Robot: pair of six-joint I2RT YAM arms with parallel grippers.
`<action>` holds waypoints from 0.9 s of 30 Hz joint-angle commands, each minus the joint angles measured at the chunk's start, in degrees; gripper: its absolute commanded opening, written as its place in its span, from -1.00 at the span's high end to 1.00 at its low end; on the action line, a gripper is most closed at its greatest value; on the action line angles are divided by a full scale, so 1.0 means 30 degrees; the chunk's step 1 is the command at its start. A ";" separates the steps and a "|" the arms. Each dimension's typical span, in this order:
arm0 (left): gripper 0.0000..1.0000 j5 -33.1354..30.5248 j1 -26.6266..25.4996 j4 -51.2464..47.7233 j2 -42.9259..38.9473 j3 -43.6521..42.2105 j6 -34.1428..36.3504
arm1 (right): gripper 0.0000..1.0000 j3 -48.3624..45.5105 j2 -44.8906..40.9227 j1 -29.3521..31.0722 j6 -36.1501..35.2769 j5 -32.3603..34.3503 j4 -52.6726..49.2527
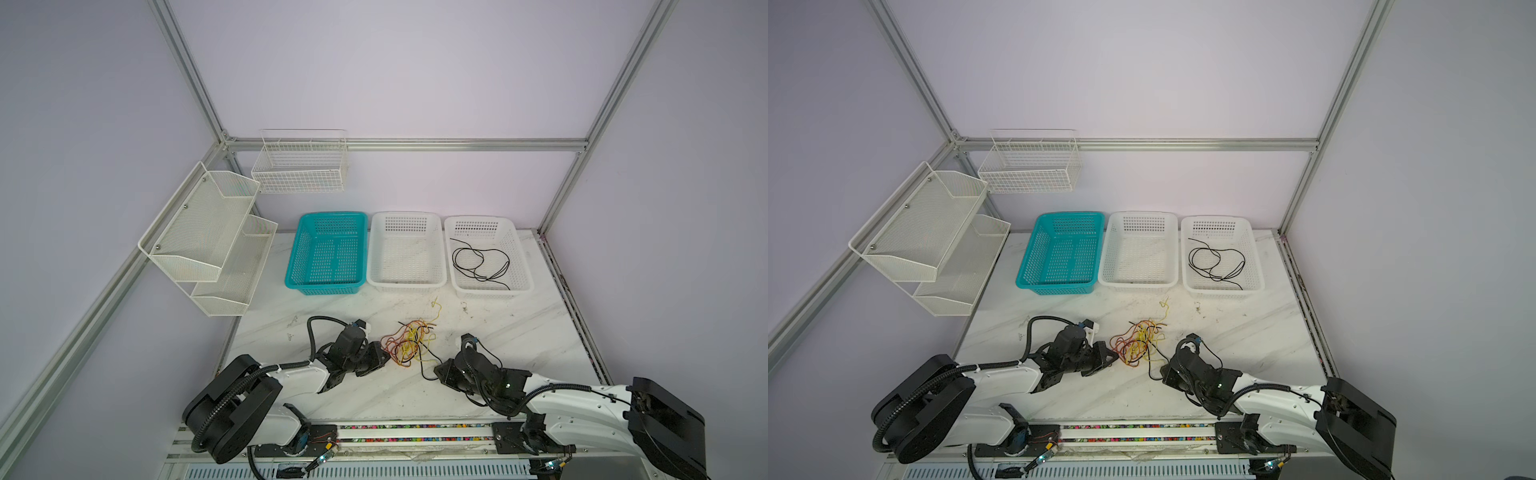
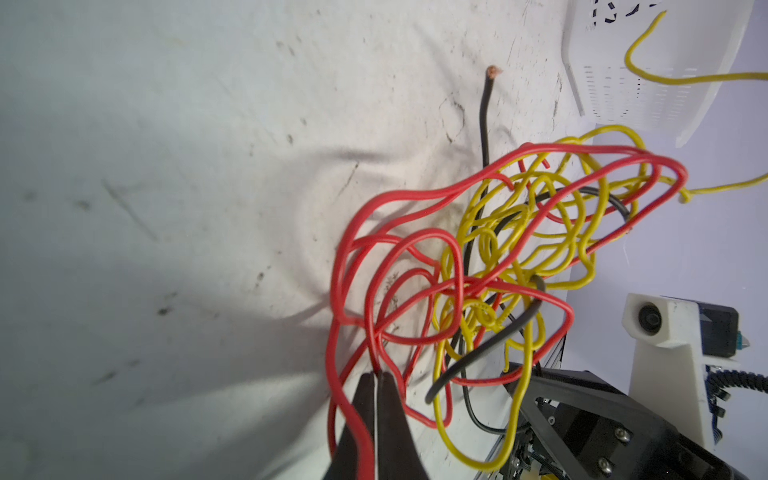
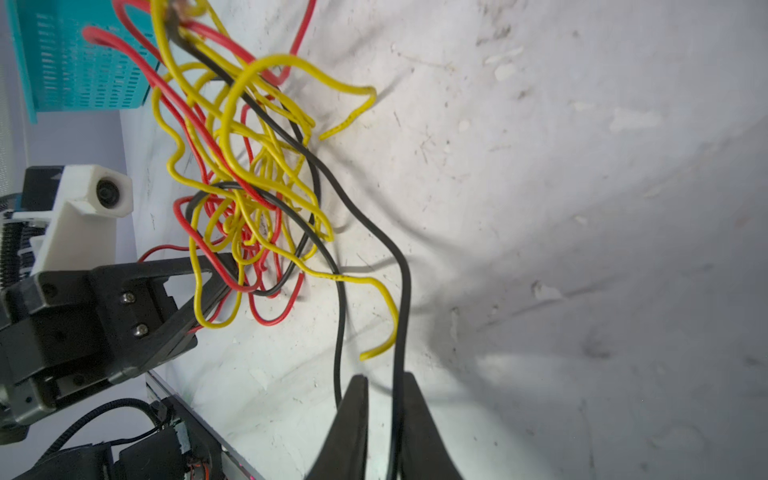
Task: Untangle the cables
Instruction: 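Grasp the last black wire in the bundle with the right gripper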
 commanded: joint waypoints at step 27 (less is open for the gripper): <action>1.00 0.0242 -0.0282 0.2143 0.1800 -0.1297 -0.0714 | 1.00 1.1769 -0.5047 0.0137 -0.5548 0.9518 -1.4307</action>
